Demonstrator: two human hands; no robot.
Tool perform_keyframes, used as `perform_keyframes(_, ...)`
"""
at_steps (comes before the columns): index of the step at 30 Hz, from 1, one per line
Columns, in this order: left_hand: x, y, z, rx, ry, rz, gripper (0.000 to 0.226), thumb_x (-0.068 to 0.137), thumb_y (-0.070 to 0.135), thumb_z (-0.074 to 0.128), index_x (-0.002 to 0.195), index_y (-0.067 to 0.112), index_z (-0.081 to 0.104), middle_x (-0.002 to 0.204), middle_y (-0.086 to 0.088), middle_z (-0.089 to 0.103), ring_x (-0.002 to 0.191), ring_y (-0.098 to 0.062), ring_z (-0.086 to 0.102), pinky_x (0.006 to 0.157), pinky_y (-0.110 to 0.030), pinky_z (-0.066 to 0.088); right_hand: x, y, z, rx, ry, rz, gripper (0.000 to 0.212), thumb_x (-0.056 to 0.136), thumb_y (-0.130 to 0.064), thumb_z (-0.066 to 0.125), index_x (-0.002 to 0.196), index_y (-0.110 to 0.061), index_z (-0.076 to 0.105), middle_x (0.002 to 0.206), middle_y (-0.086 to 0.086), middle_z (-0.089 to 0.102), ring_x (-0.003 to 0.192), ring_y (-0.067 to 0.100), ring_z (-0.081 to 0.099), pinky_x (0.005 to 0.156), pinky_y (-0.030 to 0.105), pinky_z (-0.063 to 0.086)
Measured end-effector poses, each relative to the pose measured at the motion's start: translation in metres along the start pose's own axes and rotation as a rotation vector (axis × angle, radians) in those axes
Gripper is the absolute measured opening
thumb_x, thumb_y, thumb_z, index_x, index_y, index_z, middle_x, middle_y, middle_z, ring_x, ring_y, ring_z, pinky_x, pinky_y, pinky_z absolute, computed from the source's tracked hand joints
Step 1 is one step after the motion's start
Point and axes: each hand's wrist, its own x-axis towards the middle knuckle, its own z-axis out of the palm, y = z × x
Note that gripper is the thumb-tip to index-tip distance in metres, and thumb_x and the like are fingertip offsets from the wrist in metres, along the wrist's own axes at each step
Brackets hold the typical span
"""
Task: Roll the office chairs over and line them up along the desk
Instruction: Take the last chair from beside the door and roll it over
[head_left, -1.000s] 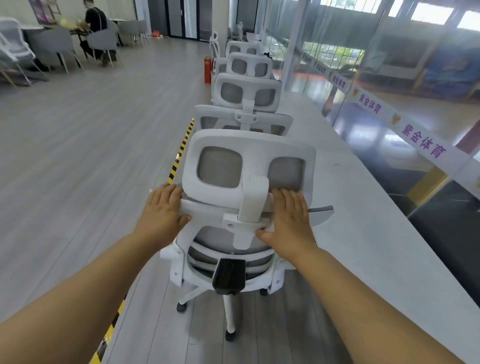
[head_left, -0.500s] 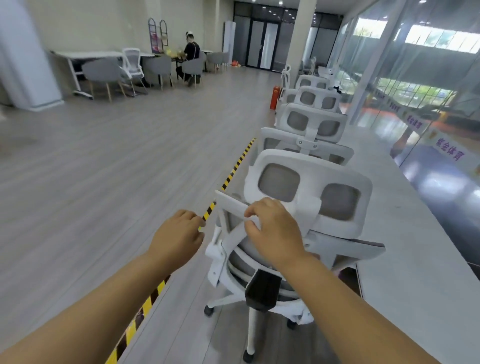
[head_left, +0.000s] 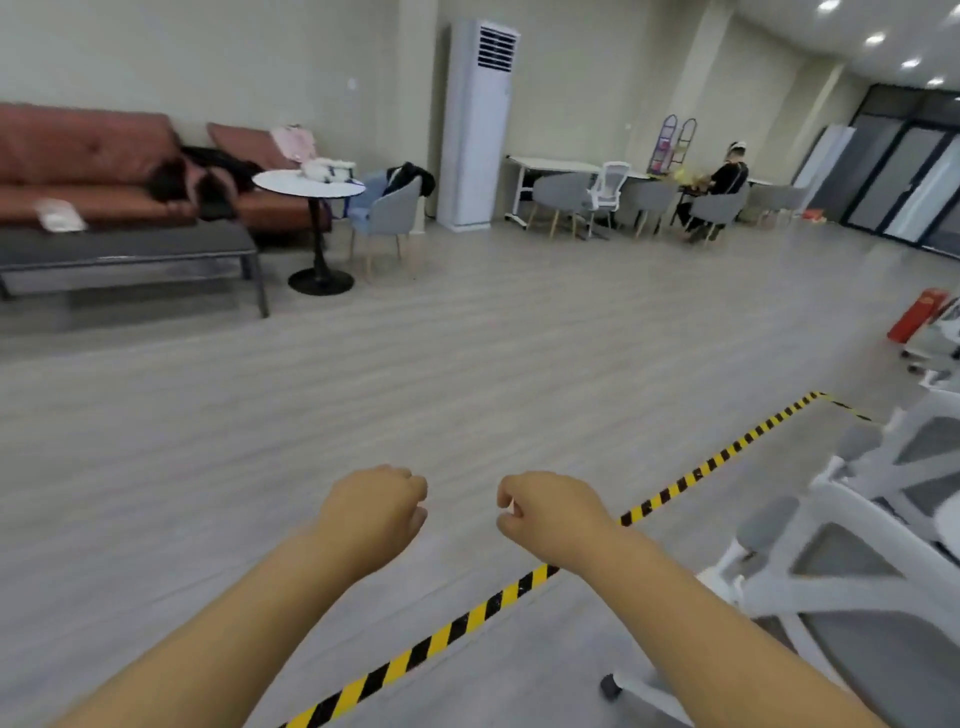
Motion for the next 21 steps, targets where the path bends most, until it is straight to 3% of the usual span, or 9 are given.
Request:
perform_keyframes(11, -0.276, -0.318, -0.012, 0.078, -0.105, -0.559, 0.031, 0.096, 0.035, 0.036, 0.113, 0.016, 0.053, 0.111, -0.003, 0.058, 0.101, -0.025, 0.053, 0.070, -0.031, 0.035, 0.125, -0.410, 0.054, -0.127, -0.109, -0.501, 0.033, 0.094, -0.037, 0.045, 0.122, -0.022, 0.053, 0.119, 0.002, 0.058, 0.106, 0.025, 0.055, 0.083, 0.034, 0.043)
perform_keyframes(16, -0.406, -0.402, -0.028, 0.110, -0.101, -0.806, 0.030, 0.095, 0.033, 0.037, 0.110, 0.013, 0.054, 0.108, -0.005, 0.059, 0.098, -0.025, 0.054, 0.068, -0.031, 0.034, 0.142, -0.563, 0.072, -0.216, -0.177, -0.731, 0.035, 0.093, -0.040, 0.045, 0.124, -0.025, 0.051, 0.124, 0.001, 0.056, 0.111, 0.024, 0.053, 0.084, 0.032, 0.041)
perform_keyframes(21, -0.524, -0.449, -0.039, 0.046, -0.062, -1.080, 0.035, 0.096, 0.036, 0.036, 0.117, 0.015, 0.052, 0.115, -0.004, 0.058, 0.104, -0.024, 0.054, 0.083, -0.032, 0.044, 0.148, -0.701, 0.086, -0.275, -0.203, -0.977, 0.037, 0.094, -0.040, 0.045, 0.126, -0.023, 0.050, 0.127, 0.002, 0.054, 0.114, 0.024, 0.051, 0.089, 0.033, 0.041)
